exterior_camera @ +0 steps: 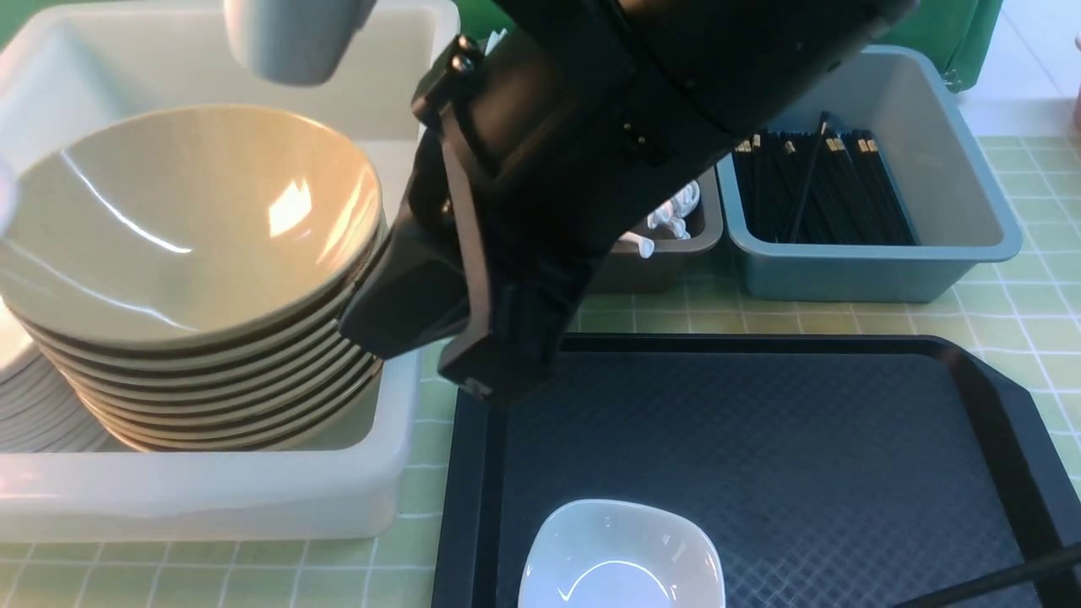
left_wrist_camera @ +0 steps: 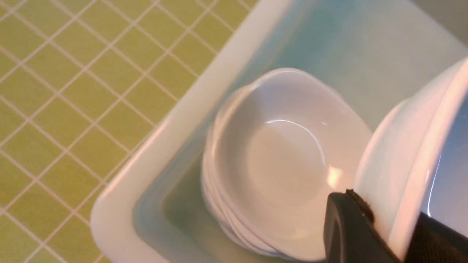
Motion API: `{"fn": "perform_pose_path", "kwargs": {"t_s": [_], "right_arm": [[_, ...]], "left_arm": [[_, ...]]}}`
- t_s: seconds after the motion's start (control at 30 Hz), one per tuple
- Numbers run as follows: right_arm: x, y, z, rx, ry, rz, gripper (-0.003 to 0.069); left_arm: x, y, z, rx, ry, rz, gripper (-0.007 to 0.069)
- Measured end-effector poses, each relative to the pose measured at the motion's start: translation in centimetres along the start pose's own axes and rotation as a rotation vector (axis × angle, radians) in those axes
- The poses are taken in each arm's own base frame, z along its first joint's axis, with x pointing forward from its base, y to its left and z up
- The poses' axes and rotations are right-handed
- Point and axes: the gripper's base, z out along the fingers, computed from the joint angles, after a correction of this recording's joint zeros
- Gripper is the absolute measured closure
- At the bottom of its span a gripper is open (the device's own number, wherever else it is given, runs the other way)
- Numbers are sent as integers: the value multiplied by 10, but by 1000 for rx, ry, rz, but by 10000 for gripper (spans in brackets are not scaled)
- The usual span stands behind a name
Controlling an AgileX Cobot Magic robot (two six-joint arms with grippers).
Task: On green table put chopsticks spoon bowls plates into blue grey white boxes.
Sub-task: 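Place the white bowl into the white bin with the other dishes with the left gripper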
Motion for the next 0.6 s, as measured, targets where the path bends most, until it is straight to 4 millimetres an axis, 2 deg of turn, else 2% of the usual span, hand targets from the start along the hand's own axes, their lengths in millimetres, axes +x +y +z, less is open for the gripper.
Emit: {"fn": "perform_pose_path", "kwargs": {"t_s": [0.27, 0.53, 0.6], "right_arm": [[1, -5, 9, -7, 19, 11, 636], [1, -5, 11, -8, 21, 13, 633], [1, -5, 11, -9, 21, 13, 632]], "left_arm": [[-5, 5, 45, -66, 123, -30, 609], [-2, 8, 63, -108, 216, -99, 601], [-2, 9, 64, -121, 217, -115, 568]]}}
